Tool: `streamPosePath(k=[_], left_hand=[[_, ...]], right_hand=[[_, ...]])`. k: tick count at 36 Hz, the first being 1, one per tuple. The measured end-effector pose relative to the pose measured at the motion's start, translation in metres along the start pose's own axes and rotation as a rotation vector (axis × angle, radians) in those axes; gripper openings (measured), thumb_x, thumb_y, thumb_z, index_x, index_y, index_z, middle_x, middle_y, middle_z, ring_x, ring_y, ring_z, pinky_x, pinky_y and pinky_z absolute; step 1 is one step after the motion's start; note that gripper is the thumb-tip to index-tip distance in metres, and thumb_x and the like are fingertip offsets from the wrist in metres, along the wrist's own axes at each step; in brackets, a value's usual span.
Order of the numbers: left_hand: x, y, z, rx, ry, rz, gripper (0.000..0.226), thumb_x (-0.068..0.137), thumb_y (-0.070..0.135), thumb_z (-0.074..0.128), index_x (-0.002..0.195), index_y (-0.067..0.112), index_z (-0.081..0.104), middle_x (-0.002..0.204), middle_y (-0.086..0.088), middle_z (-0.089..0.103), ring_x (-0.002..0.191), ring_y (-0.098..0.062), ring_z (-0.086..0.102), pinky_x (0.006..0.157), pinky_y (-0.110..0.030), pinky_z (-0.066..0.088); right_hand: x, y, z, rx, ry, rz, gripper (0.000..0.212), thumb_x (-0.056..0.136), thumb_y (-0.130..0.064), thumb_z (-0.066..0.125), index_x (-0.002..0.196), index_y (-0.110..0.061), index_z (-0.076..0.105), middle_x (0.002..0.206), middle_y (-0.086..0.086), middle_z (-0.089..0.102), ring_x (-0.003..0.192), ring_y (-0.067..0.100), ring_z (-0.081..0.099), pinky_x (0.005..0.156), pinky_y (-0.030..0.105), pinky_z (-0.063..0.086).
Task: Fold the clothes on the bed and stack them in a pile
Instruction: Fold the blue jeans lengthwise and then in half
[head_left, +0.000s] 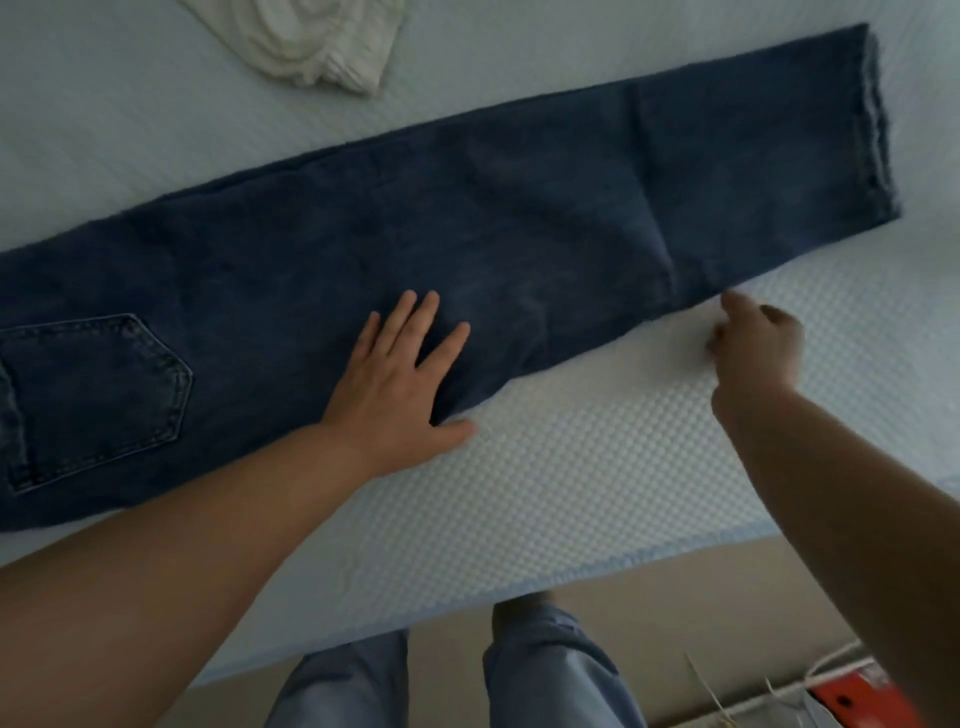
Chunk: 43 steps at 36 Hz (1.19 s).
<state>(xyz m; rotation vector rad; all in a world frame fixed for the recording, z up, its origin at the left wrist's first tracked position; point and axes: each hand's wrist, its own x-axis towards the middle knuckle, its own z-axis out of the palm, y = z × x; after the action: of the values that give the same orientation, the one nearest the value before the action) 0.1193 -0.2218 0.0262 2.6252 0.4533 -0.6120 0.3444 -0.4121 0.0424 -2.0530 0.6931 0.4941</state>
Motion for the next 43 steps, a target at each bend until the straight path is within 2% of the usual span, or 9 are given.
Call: streamPosePath(k=[2,8,11,17,24,28,34,38,43], left_hand=[[0.019,0.01,-0.006,-0.064,0.042,-0.035,0.084,0.08,0.064,0.044,0.15,0.028,0.014,0.158,-0.009,-0.005,0.144,-0.022,-0.01,0.114,-0.042,-0.009],[0.083,0.025,-0.026,-0.04,0.219,-0.086,0.06,0.092,0.051,0.041,0.146,0.03,0.029,0.158,-0.011,0.01,0.144,-0.027,0.004,0.114,-0.049,-0.001],[0.112,0.033,-0.038,-0.025,0.242,-0.115,0.062,0.092,0.05,0.043,0.147,0.029,0.026,0.158,-0.009,0.009,0.144,-0.026,0.005,0.114,-0.047,0.003],[0.193,0.063,-0.083,-0.04,0.229,-0.139,0.069,0.091,0.05,0.046,0.148,0.021,0.021,0.154,-0.009,0.021,0.14,-0.028,0.018,0.111,-0.047,0.017],[0.263,0.093,-0.115,-0.081,0.19,-0.214,0.042,0.086,0.039,0.059,0.121,0.017,0.056,0.124,-0.012,0.05,0.111,-0.03,0.05,0.088,-0.04,0.044],[0.279,0.102,-0.12,-0.227,0.183,-0.228,0.026,0.082,0.035,0.065,0.103,0.021,0.061,0.113,-0.004,0.061,0.101,-0.024,0.056,0.079,-0.033,0.044],[0.298,0.114,-0.121,-0.231,0.195,-0.142,0.011,0.084,0.033,0.065,0.088,0.026,0.059,0.103,0.0,0.063,0.083,-0.014,0.05,0.072,-0.03,0.039],[0.306,0.112,-0.118,-0.311,0.206,-0.141,0.01,0.085,0.03,0.064,0.091,0.022,0.062,0.099,0.0,0.062,0.085,-0.013,0.051,0.073,-0.027,0.037],[0.302,0.11,-0.115,-0.407,0.234,-0.116,0.006,0.087,0.027,0.061,0.087,0.025,0.056,0.093,0.005,0.057,0.084,-0.013,0.052,0.072,-0.027,0.036]], right_hand=[[0.024,-0.021,-0.004,0.27,-0.076,0.148,0.027,0.087,-0.029,0.063,0.105,-0.009,0.06,0.093,0.003,0.063,0.078,0.012,0.064,0.07,0.023,0.054],[0.07,-0.063,-0.01,0.592,-0.387,0.174,0.026,0.092,-0.022,0.056,0.115,-0.011,0.062,0.103,0.004,0.071,0.094,0.018,0.068,0.082,0.031,0.055],[0.087,-0.075,-0.019,0.607,-0.422,0.166,0.026,0.095,-0.025,0.052,0.115,-0.012,0.06,0.113,0.005,0.067,0.1,0.02,0.065,0.083,0.034,0.054],[0.118,-0.087,-0.039,0.576,-0.358,0.114,0.008,0.094,-0.011,0.052,0.096,-0.013,0.06,0.093,0.003,0.066,0.081,0.015,0.064,0.074,0.028,0.056],[0.159,-0.099,-0.048,0.089,-0.167,-0.113,0.037,0.08,-0.022,0.072,0.113,-0.016,0.057,0.108,0.006,0.06,0.093,0.02,0.06,0.077,0.035,0.054],[0.169,-0.104,-0.043,-0.157,-0.102,-0.283,0.023,0.074,-0.035,0.074,0.091,-0.026,0.062,0.093,-0.002,0.064,0.09,0.018,0.06,0.078,0.036,0.052],[0.188,-0.117,-0.037,-0.456,-0.151,-0.449,0.036,0.078,-0.046,0.067,0.112,-0.034,0.063,0.122,0.003,0.053,0.103,0.02,0.055,0.09,0.037,0.047],[0.191,-0.118,-0.03,-0.489,-0.098,-0.574,0.025,0.079,-0.046,0.065,0.101,-0.034,0.057,0.11,-0.007,0.041,0.092,0.011,0.044,0.077,0.031,0.038],[0.192,-0.121,-0.021,-0.527,-0.131,-0.475,0.021,0.079,-0.046,0.063,0.092,-0.03,0.059,0.116,0.0,0.046,0.103,0.016,0.046,0.086,0.033,0.041]])
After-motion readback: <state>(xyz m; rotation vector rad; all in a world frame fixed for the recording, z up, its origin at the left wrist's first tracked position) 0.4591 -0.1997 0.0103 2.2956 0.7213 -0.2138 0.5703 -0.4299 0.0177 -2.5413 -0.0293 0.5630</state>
